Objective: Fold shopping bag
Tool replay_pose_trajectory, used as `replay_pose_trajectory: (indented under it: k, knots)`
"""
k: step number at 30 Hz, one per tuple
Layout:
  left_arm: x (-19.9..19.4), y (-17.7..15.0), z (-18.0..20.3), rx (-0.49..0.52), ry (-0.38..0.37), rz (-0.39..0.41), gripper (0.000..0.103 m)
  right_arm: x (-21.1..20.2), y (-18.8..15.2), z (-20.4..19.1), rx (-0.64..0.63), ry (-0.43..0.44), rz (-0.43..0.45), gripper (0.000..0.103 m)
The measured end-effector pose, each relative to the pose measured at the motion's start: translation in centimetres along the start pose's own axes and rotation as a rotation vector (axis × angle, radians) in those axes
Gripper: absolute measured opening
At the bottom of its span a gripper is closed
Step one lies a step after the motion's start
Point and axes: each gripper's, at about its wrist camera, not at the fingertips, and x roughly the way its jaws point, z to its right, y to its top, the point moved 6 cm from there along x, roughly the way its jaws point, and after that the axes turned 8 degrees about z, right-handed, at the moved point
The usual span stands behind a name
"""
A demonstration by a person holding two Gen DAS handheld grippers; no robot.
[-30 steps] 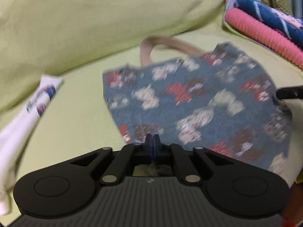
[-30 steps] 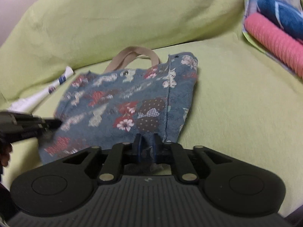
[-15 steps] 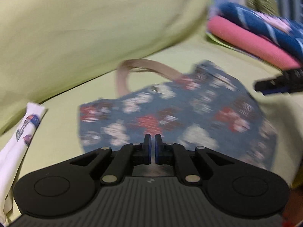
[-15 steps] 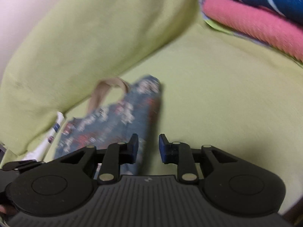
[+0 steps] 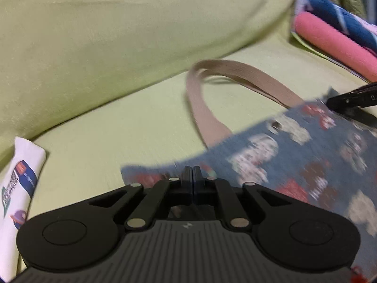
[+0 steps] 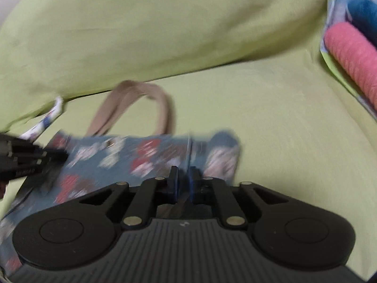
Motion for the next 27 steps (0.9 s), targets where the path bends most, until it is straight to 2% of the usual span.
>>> replay_pose_trajectory:
  k: [2,3,5,6,7,8,9,10,12,14,16,17,18,20,21,22,24,27]
  knots:
    - [-0.3,0.3,-0.1,-0.005,0.028,0.016,0.007,1.0,0.8,0.8,0.017,-0.041,0.022,0.000]
    - [-1.0,0.1,-0.2,-0.011,0.050,0.028,0.011,1.2,1.2,1.1,0.023,-0.072,0.035,0.000]
    - [-3.3,-0.7,-0.7,-0.024,0.103,0.051,0.033,-0.3,1.6,1.5,0.052,-0.135,0.080,0.000]
    - [-4.6,-1.2,-1.0,-0.064,0.100,0.060,0.044,-1.6,1.6,1.4,0.075,-0.136,0.108,0.019]
    - [-6.1,-1.9,-1.5,-0.133,0.071,0.066,0.047,-3.2,1.1,1.3,0.104,-0.129,0.132,0.035]
    - [-7.7,-2.6,-1.9,-0.215,0.039,0.066,0.048,-4.8,0.5,1.2,0.134,-0.119,0.154,0.058]
    - [-9.3,-3.4,-2.2,-0.307,0.003,0.062,0.053,-6.6,-0.6,0.9,0.171,-0.098,0.174,0.060]
    - [-10.8,-4.3,-2.3,-0.390,-0.036,0.060,0.063,-8.2,-1.8,0.8,0.215,-0.066,0.175,0.060]
    - [-13.4,-6.3,-1.8,-0.527,-0.111,0.056,0.076,-10.8,-5.0,0.3,0.343,0.020,0.147,0.060]
    - [-14.4,-8.3,-1.2,-0.618,-0.139,0.017,0.077,-12.7,-8.3,-0.5,0.459,0.090,0.107,0.060]
    - [-14.1,-10.6,-0.2,-0.707,-0.152,-0.043,0.075,-13.9,-11.0,-1.4,0.527,0.119,0.078,0.062]
    - [-14.1,-11.5,0.2,-0.728,-0.149,-0.044,0.074,-14.0,-12.0,-1.9,0.542,0.124,0.072,0.064]
    - [-14.4,-12.0,0.5,-0.727,-0.139,-0.018,0.073,-14.0,-12.9,-2.3,0.553,0.128,0.067,0.064]
    - [-14.7,-12.3,1.0,-0.688,-0.105,0.006,0.059,-14.1,-13.2,-3.3,0.514,0.117,0.087,0.063]
    - [-14.7,-12.4,1.2,-0.688,-0.105,0.007,0.039,-14.0,-13.1,-3.8,0.481,0.119,0.083,0.038]
    - [-14.7,-12.5,1.3,-0.712,-0.122,0.004,0.027,-13.7,-13.0,-4.1,0.459,0.108,0.075,0.031]
    - [-14.6,-12.4,1.5,-0.732,-0.144,-0.001,0.027,-13.4,-12.6,-4.5,0.426,0.089,0.068,0.017]
    - [-14.5,-11.8,2.6,-0.702,-0.150,-0.007,0.027,-13.5,-11.2,-4.3,0.377,0.092,0.082,0.010]
